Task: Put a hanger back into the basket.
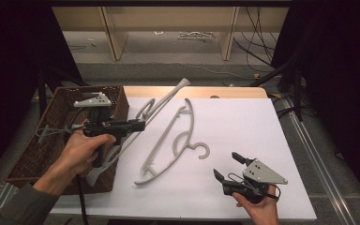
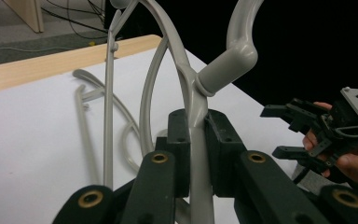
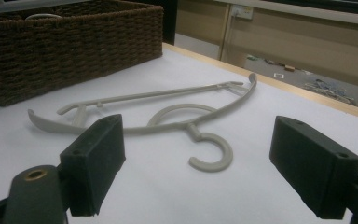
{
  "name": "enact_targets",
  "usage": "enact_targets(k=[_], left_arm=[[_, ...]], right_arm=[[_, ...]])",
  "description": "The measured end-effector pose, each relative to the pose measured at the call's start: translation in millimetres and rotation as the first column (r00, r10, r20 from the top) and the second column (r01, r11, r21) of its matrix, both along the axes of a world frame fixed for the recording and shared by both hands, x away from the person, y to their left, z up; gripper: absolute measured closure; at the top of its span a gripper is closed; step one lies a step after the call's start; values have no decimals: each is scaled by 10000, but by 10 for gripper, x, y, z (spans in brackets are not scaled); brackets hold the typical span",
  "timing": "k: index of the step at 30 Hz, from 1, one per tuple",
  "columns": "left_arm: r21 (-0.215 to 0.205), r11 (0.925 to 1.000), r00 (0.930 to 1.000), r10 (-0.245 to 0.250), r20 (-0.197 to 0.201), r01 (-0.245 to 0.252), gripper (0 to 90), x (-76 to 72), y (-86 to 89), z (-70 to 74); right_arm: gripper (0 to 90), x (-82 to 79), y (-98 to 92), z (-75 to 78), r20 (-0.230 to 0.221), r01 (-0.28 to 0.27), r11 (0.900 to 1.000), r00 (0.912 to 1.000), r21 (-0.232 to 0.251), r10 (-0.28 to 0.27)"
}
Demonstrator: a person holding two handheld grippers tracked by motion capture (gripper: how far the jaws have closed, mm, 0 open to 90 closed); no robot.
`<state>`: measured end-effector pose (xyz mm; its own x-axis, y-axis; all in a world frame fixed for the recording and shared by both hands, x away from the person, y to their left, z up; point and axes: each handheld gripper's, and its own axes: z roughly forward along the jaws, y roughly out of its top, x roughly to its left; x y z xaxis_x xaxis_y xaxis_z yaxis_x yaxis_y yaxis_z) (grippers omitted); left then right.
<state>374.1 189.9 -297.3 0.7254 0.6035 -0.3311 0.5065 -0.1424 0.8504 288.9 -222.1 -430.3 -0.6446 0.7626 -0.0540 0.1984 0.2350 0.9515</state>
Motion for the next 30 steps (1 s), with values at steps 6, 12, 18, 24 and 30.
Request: enact_targets(k=[6,12,18,24,30], left_arm=[[254,9984,9984,494,292,-501,805,87,195,16],[166,9932,9930,1150,264,-1154,805,212,436,-13],[173,9862,9853,1639,481,-1649,805,327,723,-45],[190,9782,9766,2053,634,-2069,805,391,985,-117],[185,9734,9717,2269,654,-2285,805,417,1177,-225]], right_arm=[[190,8,-1,-2,151,3,9999,9999,-144,0],[190,5,2,-2,54,15,9997,10000,-225,-13],[190,20,10,-17,153,-4,9999,9999,-119,6],[190,13,22,-21,-54,-20,10000,10000,-91,19],[190,13,22,-21,-93,7,10000,10000,-88,-7]])
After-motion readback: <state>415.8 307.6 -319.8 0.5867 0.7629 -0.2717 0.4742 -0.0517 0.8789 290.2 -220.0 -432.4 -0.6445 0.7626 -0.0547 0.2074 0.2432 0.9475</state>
